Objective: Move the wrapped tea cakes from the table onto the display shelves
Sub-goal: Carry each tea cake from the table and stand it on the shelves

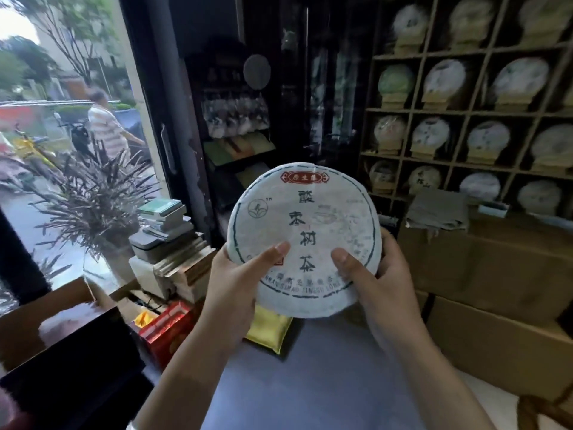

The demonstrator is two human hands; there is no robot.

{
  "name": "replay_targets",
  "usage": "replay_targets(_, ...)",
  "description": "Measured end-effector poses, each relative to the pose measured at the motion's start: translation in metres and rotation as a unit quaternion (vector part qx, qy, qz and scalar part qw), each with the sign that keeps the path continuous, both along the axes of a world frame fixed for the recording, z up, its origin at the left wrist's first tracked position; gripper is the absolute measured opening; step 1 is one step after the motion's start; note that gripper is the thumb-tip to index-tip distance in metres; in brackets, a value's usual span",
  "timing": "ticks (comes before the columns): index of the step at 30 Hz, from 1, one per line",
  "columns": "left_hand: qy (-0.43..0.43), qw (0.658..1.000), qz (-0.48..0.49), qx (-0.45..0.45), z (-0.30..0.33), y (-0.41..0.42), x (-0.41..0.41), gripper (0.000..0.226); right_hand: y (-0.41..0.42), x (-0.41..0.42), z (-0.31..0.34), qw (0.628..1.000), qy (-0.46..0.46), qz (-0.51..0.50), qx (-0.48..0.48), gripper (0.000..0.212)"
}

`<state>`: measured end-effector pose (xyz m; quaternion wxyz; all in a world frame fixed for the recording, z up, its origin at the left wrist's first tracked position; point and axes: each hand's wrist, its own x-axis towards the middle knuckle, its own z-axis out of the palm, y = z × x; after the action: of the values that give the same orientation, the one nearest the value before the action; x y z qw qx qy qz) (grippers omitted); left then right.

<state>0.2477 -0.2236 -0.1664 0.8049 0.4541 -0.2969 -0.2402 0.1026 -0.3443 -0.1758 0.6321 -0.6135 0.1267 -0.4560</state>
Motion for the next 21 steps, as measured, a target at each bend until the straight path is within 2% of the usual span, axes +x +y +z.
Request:
replay_targets(5, -0.011, 0.998, -0.067, 0.02, 0.028, -0.123, 0.023, 0.058, -0.104, 0.009, 0.024, 0.998, -0.015, -0.062, -0.012, 0.045)
replay_targets(8, -0.034, 0.992, -0.121, 0.024, 0.047, -0.203, 0.029, 0.051, -0.17, 0.006, 0.04, 0.994, -0.025, -0.107, -0.016, 0.054)
replay_targets(13, -0.052, 0.974, -0.222, 0.002, 0.067, -0.317, 0.029, 0.035, -0.258, -0.007, 0.059, 0.983, -0.055, -0.172, -0.036, 0.05)
replay_targets(18, -0.057, 0.954, -0.294, -0.018, 0.071, -0.413, 0.022, 0.057, -0.325, -0.019, 0.062, 0.969, -0.088, -0.228, -0.031, 0.056)
replay_targets(21, -0.081, 0.953, -0.284, -0.07, 0.075, -0.471, 0.015, 0.095, -0.369, -0.021, 0.064, 0.953, -0.105, -0.281, -0.035, 0.05)
